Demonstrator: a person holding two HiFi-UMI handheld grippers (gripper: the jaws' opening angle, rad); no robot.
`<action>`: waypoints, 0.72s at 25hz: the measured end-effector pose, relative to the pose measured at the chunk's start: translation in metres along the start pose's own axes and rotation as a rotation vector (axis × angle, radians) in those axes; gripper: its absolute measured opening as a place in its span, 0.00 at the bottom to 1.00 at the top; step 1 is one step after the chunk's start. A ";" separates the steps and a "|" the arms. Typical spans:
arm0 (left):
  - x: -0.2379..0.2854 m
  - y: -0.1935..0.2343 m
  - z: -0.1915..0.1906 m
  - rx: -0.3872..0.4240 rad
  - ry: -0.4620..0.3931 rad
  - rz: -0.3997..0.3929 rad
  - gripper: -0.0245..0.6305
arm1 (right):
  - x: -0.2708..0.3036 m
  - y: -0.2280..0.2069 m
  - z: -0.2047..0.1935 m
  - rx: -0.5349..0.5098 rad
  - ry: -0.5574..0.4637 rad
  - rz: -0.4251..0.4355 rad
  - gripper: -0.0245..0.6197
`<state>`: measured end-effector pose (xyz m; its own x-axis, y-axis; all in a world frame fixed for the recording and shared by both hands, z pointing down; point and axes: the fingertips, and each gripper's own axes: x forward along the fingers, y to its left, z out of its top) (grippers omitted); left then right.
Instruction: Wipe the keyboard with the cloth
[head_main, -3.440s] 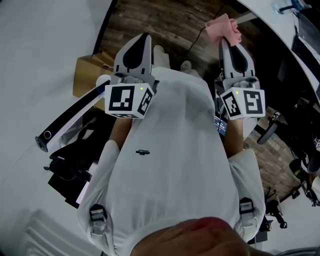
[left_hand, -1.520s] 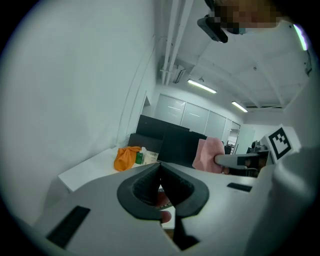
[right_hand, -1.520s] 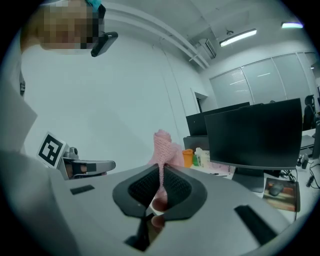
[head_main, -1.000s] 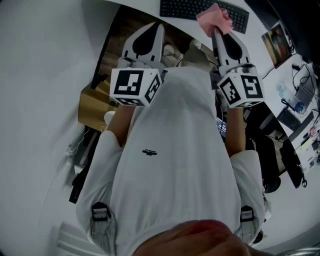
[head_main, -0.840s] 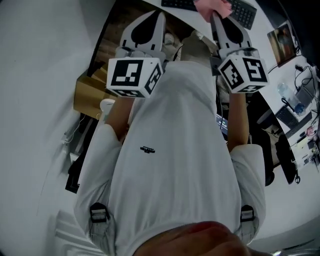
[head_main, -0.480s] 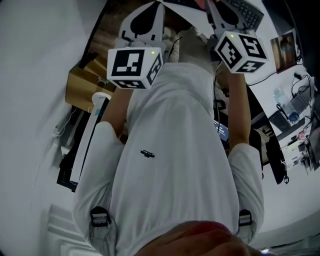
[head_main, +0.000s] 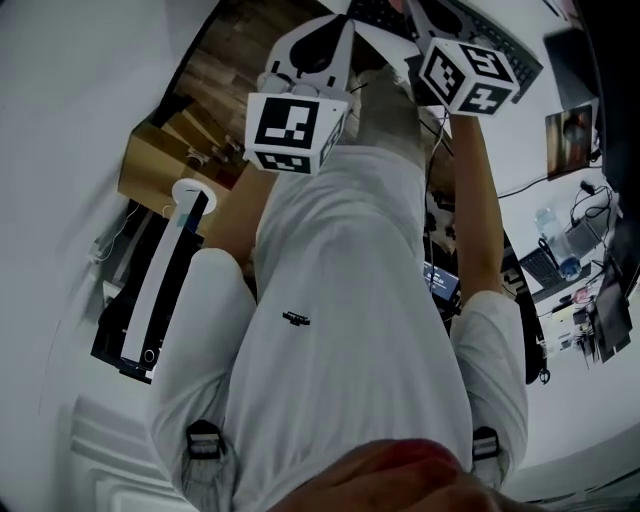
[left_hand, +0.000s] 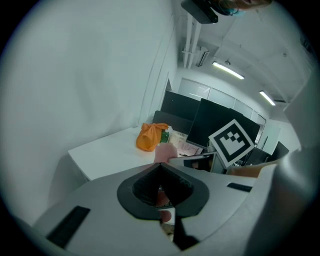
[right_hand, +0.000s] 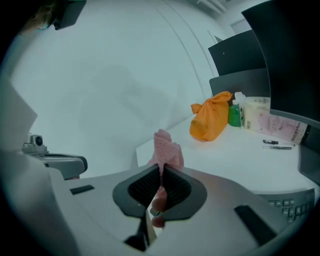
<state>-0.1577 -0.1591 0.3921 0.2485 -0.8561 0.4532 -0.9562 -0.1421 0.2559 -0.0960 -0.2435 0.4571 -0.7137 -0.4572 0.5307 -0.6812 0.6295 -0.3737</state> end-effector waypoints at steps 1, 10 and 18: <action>0.003 0.002 -0.003 -0.002 0.003 0.003 0.06 | 0.008 -0.003 -0.003 -0.001 0.010 0.002 0.08; 0.018 0.016 -0.022 -0.035 0.038 0.015 0.06 | 0.058 -0.019 -0.038 0.045 0.126 0.014 0.08; 0.031 0.016 -0.037 -0.088 0.075 0.019 0.06 | 0.080 -0.035 -0.060 0.040 0.240 0.000 0.08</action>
<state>-0.1600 -0.1690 0.4421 0.2448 -0.8180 0.5205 -0.9444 -0.0796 0.3190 -0.1194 -0.2651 0.5583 -0.6576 -0.2915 0.6947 -0.6906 0.6016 -0.4013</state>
